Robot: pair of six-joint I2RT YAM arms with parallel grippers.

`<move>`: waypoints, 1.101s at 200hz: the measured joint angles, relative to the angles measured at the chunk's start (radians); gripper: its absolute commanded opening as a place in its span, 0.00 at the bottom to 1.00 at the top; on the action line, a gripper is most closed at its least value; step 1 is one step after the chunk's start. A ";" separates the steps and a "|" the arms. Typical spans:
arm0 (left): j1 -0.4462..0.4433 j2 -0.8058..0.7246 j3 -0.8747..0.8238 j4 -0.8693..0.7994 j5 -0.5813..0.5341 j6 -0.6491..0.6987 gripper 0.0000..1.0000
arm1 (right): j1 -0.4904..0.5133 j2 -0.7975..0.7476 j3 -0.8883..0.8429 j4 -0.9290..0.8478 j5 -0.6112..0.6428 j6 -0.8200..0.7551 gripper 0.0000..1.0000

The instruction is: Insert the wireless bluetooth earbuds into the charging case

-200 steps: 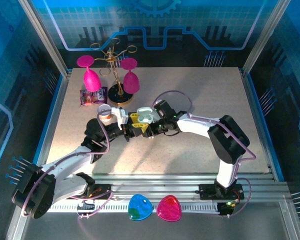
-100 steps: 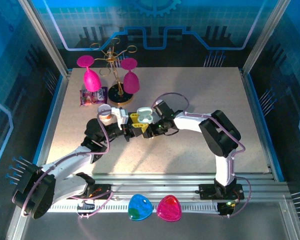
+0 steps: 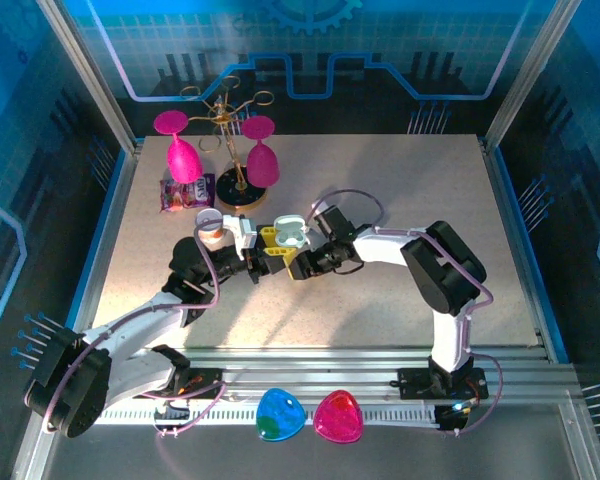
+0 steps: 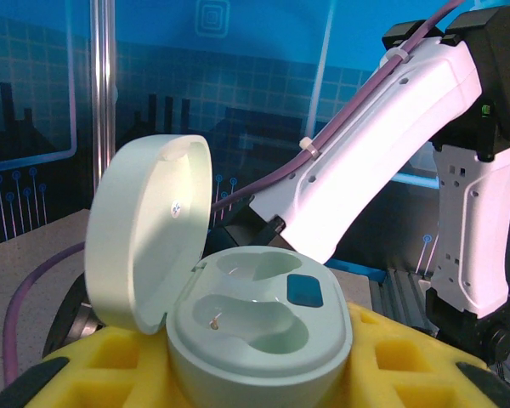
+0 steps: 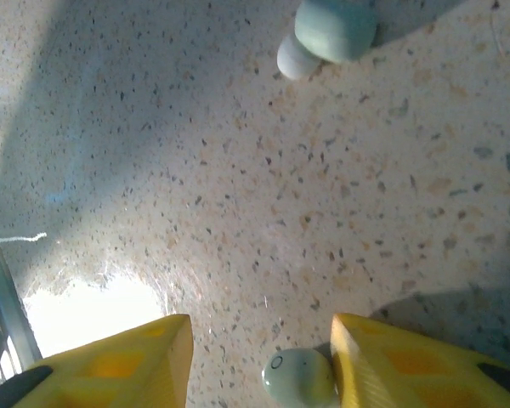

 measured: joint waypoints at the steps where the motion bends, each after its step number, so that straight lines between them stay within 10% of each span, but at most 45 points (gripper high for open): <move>1: 0.000 0.000 0.000 0.000 0.000 0.000 0.25 | 0.000 -0.001 -0.001 0.000 -0.001 0.000 0.45; 220: 0.000 0.000 0.000 0.003 0.000 0.000 0.26 | -0.014 0.048 0.109 -0.107 -0.023 -0.138 0.45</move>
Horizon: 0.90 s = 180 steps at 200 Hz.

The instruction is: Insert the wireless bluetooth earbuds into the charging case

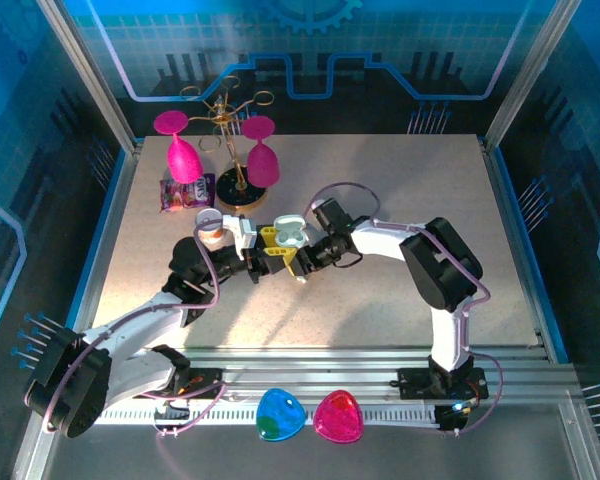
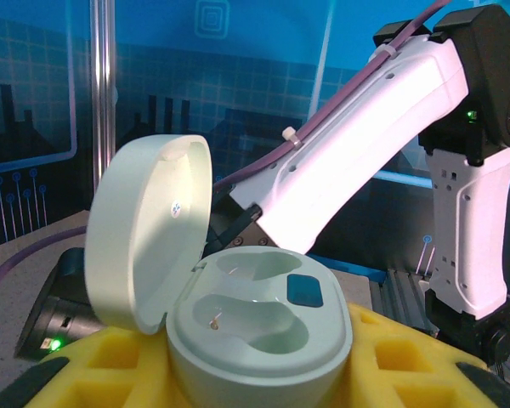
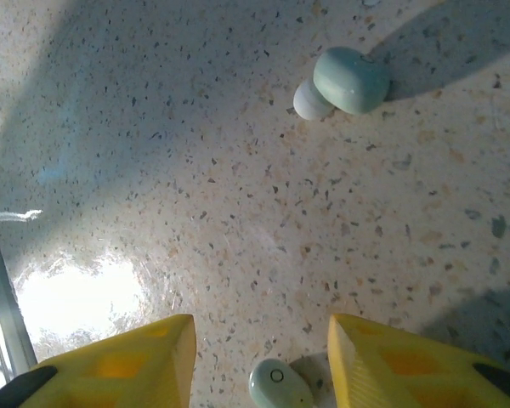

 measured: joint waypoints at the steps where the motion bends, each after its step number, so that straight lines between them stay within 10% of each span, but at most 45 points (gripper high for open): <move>1: 0.000 0.000 0.000 0.000 0.000 0.000 0.26 | 0.000 0.002 0.002 -0.002 -0.001 -0.002 0.45; 180: 0.000 0.001 0.000 -0.003 0.000 0.000 0.26 | 0.000 0.008 -0.027 -0.051 -0.056 -0.072 0.25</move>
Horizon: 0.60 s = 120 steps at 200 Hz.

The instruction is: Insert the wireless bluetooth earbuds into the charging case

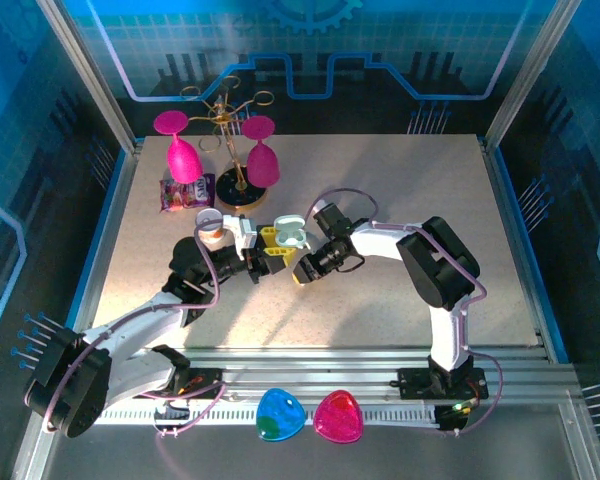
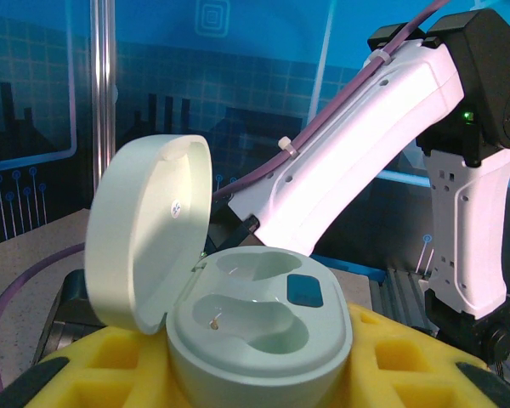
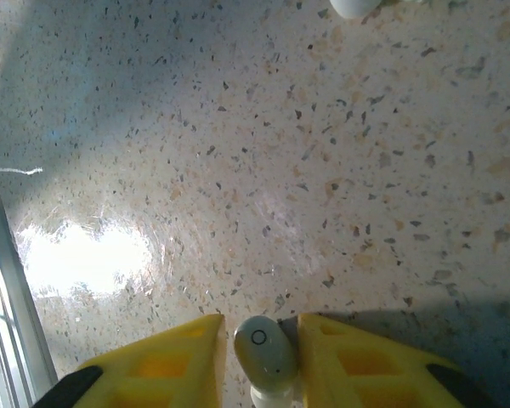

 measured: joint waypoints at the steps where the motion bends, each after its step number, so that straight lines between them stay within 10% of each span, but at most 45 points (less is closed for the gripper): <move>1: 0.000 0.000 0.000 0.000 0.000 0.000 0.26 | 0.000 0.000 0.000 0.000 0.000 0.000 0.24; 120: 0.000 0.008 0.001 -0.001 -0.023 0.004 0.26 | 0.000 -0.229 -0.158 0.061 0.199 0.116 0.16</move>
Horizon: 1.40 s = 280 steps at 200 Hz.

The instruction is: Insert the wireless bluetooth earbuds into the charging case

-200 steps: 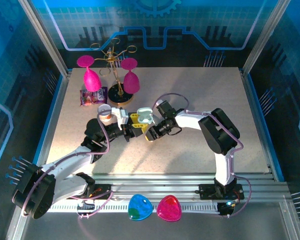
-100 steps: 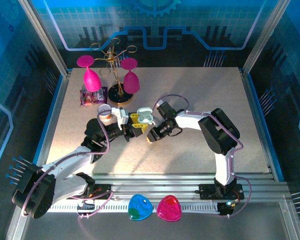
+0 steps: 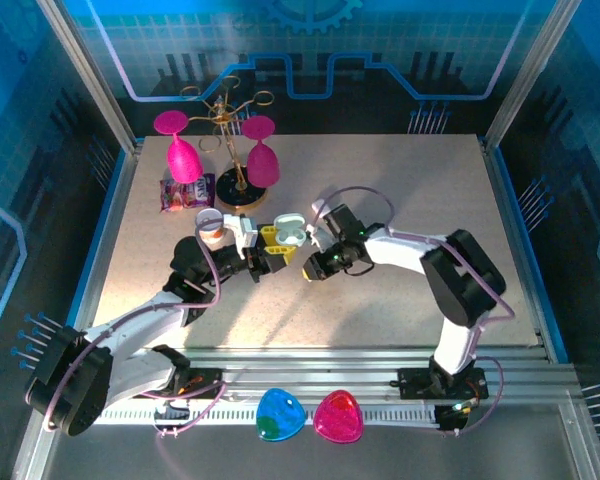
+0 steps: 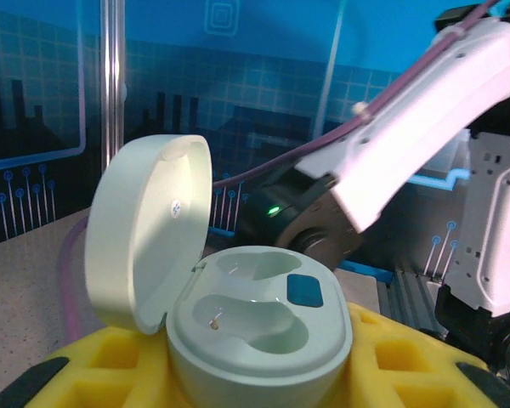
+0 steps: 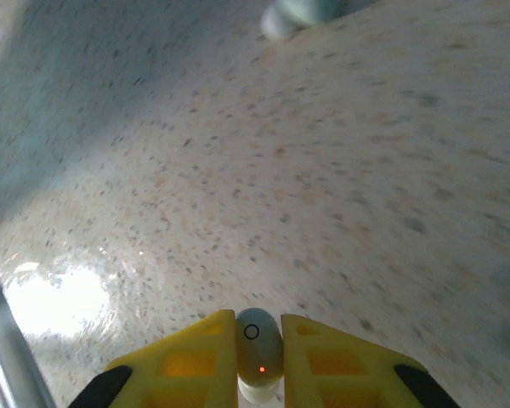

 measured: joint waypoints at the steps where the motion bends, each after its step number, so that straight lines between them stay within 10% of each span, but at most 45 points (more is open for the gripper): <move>1: 0.000 0.000 0.000 0.000 -0.001 0.000 0.26 | 0.000 -0.011 -0.006 0.002 0.010 0.007 0.16; 67: 0.000 -0.007 0.000 0.003 -0.016 0.019 0.26 | 0.002 -0.376 -0.215 0.014 0.557 0.261 0.16; 136: 0.000 0.029 0.000 0.016 -0.016 0.018 0.26 | 0.071 -0.397 -0.160 -0.203 0.963 0.493 0.10; 280: 0.000 0.029 -0.006 0.033 -0.024 0.019 0.26 | 0.239 -0.208 0.092 -0.585 1.292 0.901 0.03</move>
